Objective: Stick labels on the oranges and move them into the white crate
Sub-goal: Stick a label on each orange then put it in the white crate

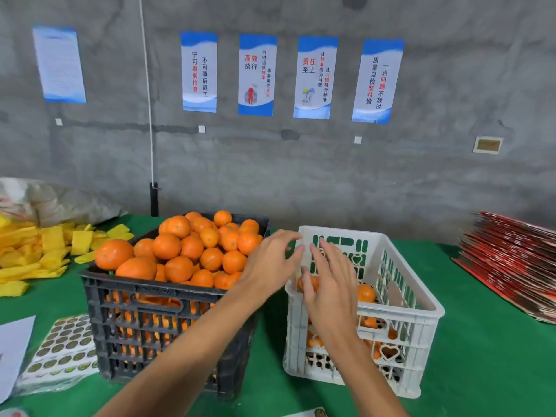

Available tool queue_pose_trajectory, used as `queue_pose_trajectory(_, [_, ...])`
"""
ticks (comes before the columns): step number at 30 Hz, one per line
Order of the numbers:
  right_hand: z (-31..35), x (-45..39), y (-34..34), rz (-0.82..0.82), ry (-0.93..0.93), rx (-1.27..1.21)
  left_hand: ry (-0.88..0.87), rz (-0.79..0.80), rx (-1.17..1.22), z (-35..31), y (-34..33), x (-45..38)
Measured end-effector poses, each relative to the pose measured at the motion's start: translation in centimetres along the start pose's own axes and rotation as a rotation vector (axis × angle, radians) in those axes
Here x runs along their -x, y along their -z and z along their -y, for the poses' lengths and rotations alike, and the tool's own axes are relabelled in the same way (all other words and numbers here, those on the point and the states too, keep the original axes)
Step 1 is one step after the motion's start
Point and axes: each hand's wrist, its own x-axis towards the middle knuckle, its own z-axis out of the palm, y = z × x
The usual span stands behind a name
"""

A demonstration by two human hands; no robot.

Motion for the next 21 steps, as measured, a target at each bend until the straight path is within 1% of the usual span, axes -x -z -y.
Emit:
queue_pose_trajectory(2, [1.4,0.1,-0.9,0.052,0.019,-0.085,0.051,-0.061,-0.217,2.9,3.1,-0.4])
queue_pose_trajectory(3, [2.0,0.3,-1.4,0.067,0.025,-0.124,0.125,-0.066,-0.373,4.5,4.8,-0.5])
queue_pose_trajectory(4, [2.5,0.6,-1.9,0.075,0.037,-0.155,0.247,-0.047,-0.534,6.3,6.5,-0.6])
queue_pose_trajectory(5, [3.0,1.1,-2.3,0.083,0.049,-0.180,0.416,-0.003,-0.666,8.1,8.2,-0.5])
queue_pose_trajectory(6, [3.5,1.5,-2.8,0.091,0.060,-0.202,0.594,0.048,-0.737,9.7,9.9,-0.2])
queue_pose_trajectory(7, [3.9,2.0,-3.2,0.098,0.068,-0.222,0.745,0.085,-0.757,11.0,11.6,0.2])
queue_pose_trajectory(8, [4.3,2.4,-3.5,0.103,0.072,-0.239,0.841,0.107,-0.768,12.3,12.9,0.6])
queue_pose_trajectory(9, [4.7,2.7,-3.9,0.105,0.074,-0.254,0.869,0.118,-0.798,13.4,13.9,1.0])
queue_pose_trajectory(13, [6.4,3.2,-4.8,0.104,0.066,-0.301,0.802,0.134,-0.915,14.9,15.0,1.8])
queue_pose_trajectory(17, [7.1,3.4,-4.8,0.125,0.066,-0.342,0.845,0.200,-0.904,14.4,14.5,2.1])
queue_pose_trajectory(21, [7.2,3.5,-4.9,0.142,0.041,-0.369,0.860,0.227,-0.885,13.9,13.9,2.5])
